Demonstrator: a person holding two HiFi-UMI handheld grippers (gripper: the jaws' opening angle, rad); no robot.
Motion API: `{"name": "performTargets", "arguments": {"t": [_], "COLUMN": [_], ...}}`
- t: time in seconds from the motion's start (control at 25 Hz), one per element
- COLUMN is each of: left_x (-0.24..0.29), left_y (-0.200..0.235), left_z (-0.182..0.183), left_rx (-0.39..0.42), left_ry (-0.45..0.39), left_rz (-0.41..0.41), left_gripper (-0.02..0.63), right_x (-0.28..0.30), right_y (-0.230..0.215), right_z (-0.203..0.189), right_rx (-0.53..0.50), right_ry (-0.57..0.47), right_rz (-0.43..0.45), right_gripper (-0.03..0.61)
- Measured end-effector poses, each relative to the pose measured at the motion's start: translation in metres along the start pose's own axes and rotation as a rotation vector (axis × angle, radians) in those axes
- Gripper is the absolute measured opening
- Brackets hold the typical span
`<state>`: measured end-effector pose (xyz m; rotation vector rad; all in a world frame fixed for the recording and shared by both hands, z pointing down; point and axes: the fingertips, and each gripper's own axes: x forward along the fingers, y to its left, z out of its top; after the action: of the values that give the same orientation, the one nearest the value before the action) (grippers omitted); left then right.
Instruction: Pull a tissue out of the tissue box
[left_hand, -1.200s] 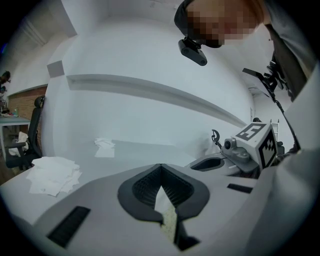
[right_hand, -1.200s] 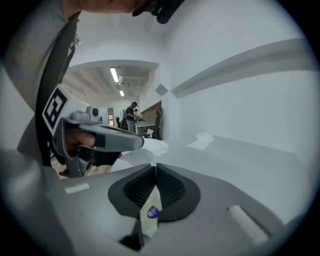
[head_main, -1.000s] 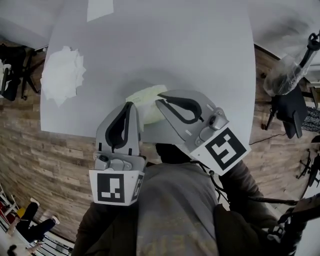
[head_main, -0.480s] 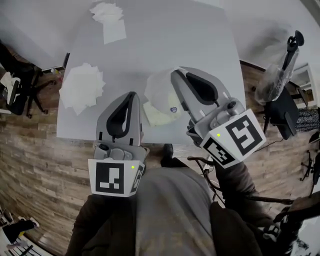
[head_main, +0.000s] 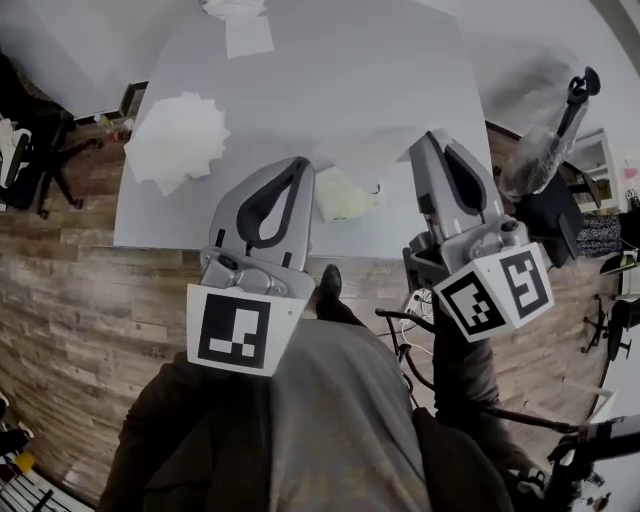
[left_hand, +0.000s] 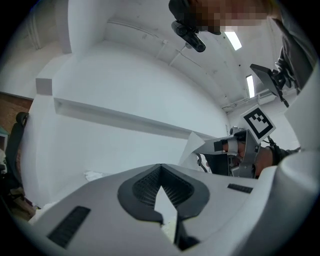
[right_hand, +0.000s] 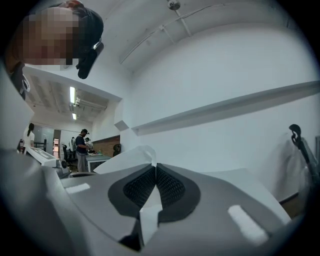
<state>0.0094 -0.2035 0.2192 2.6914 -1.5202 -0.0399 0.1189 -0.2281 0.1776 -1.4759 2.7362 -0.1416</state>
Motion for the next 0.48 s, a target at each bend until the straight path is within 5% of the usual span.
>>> {"name": "performTargets", "arguments": {"t": [0.48], "left_x": [-0.001], "left_y": [-0.016], "left_z": [0.02], "left_rx": [0.033], "left_ry": [-0.049], "left_rz": [-0.074], "left_gripper": [-0.002], "right_x": [-0.009], "right_y": [0.014], "right_z": [-0.014], "right_rx": [0.021], "right_ry": [-0.001], "right_rz": [-0.05], "right_gripper": [0.005]}}
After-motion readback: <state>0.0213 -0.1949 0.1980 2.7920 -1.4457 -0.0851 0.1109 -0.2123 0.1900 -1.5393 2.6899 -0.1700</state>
